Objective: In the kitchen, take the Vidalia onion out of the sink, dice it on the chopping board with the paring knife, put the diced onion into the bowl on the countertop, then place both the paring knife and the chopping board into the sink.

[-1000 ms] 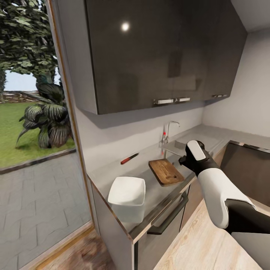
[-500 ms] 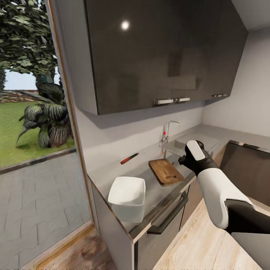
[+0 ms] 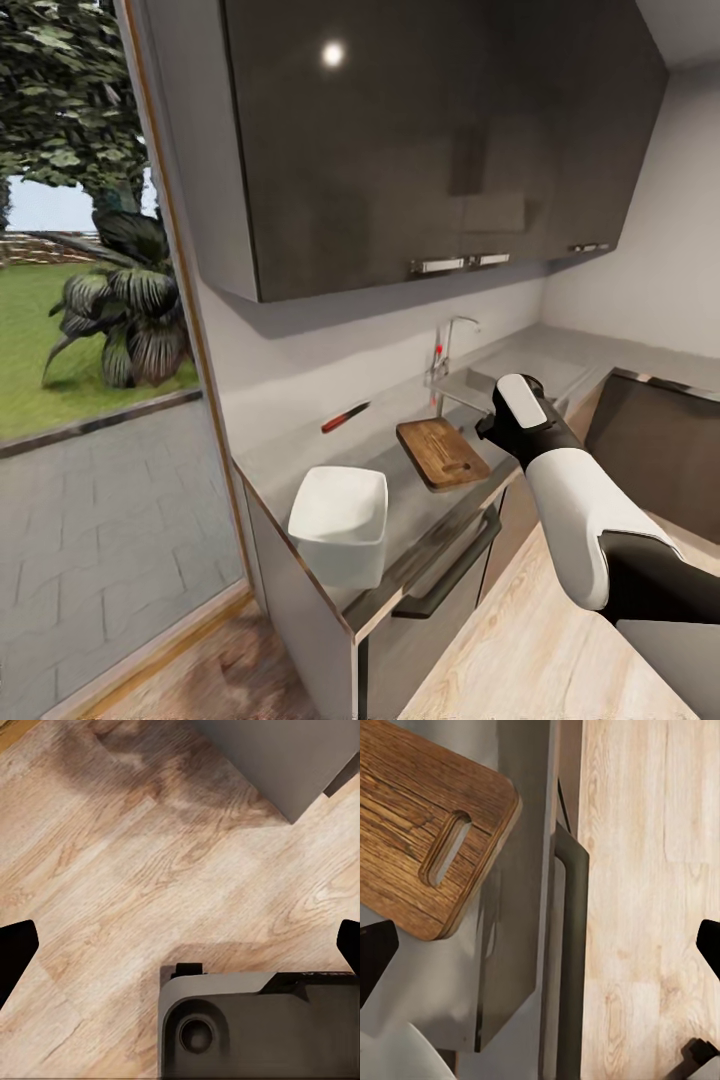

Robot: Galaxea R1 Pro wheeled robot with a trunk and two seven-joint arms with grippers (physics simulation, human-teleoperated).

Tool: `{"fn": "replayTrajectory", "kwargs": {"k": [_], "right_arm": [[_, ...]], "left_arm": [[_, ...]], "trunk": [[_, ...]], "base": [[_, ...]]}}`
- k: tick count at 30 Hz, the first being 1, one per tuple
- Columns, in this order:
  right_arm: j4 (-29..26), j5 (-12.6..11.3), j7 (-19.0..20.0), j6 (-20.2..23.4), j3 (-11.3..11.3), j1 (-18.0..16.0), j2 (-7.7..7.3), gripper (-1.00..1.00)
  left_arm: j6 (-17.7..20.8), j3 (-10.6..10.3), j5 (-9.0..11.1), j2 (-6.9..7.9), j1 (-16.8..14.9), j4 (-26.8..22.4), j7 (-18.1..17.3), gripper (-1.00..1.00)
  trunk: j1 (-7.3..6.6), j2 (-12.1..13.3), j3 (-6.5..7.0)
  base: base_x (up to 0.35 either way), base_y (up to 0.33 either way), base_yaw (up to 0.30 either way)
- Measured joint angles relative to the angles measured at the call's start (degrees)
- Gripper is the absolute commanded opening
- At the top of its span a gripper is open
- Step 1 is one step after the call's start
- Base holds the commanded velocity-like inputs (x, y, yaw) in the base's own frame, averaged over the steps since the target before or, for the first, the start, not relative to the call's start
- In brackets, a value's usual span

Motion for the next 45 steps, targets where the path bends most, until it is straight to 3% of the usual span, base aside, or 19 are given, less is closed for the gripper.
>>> {"fn": "replayTrajectory", "kwargs": {"k": [9,45], "right_arm": [[0.0,-0.03,0.02,0.0,0.03,0.0,0.18,1.0],[0.09,0.03,0.06,-0.03,0.03,0.0,0.72,1.0]], "left_arm": [[-0.02,0.02,0.0,0.02,0.01,0.0,0.03,1.0],[-0.26,0.08,-0.16,0.44,0.02,-0.17,-0.01,1.0]], "trunk": [[-1.98,3.62,0.79],[-1.99,3.63,-2.3]], "base": [[0.0,0.0,0.0],[0.0,0.022,0.0]]}}
